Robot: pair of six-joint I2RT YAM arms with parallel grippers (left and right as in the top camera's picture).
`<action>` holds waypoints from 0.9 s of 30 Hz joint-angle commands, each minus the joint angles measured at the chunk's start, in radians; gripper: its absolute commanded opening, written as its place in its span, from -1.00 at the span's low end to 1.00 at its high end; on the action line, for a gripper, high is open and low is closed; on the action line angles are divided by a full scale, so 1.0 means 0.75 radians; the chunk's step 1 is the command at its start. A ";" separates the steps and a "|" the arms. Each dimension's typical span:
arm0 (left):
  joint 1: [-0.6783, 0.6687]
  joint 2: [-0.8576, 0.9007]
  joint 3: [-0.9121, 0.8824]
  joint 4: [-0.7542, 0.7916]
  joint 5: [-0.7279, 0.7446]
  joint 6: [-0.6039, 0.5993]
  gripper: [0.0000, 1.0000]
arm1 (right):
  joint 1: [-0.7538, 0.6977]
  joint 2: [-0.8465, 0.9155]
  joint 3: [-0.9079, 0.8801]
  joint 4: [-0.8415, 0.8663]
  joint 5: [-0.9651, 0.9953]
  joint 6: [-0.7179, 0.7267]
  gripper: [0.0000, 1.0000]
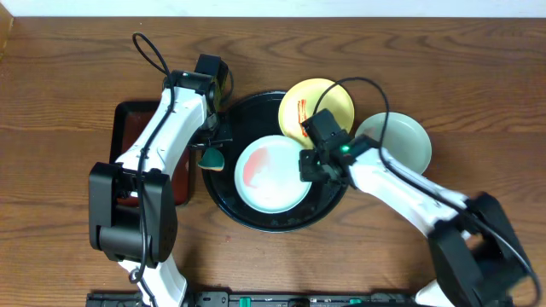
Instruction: Clean dirty plates on tray and stack at the side
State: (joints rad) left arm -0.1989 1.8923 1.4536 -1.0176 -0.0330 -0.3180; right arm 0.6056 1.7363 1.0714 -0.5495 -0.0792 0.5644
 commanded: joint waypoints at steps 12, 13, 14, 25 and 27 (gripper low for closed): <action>0.001 -0.024 0.022 0.007 -0.007 -0.012 -0.85 | 0.257 -0.341 0.037 -0.152 0.975 -0.097 -0.98; 0.001 -0.024 0.022 0.007 -0.007 -0.012 -0.85 | 0.276 -0.341 0.037 -0.152 1.032 -0.097 -0.98; 0.001 -0.024 0.022 0.007 -0.007 -0.012 -0.85 | 0.294 -0.341 0.037 -0.154 1.091 -0.097 -0.98; 0.001 -0.024 0.022 0.008 -0.007 -0.013 -0.85 | 0.513 -0.340 0.037 -0.160 1.623 -0.207 -0.98; 0.001 -0.024 0.022 0.009 -0.007 -0.013 -0.85 | 0.567 -0.340 0.037 -0.159 1.742 -0.207 -0.98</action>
State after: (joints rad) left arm -0.1989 1.8923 1.4536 -1.0100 -0.0326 -0.3180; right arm 0.9798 1.4963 1.0801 -0.6697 1.0088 0.4267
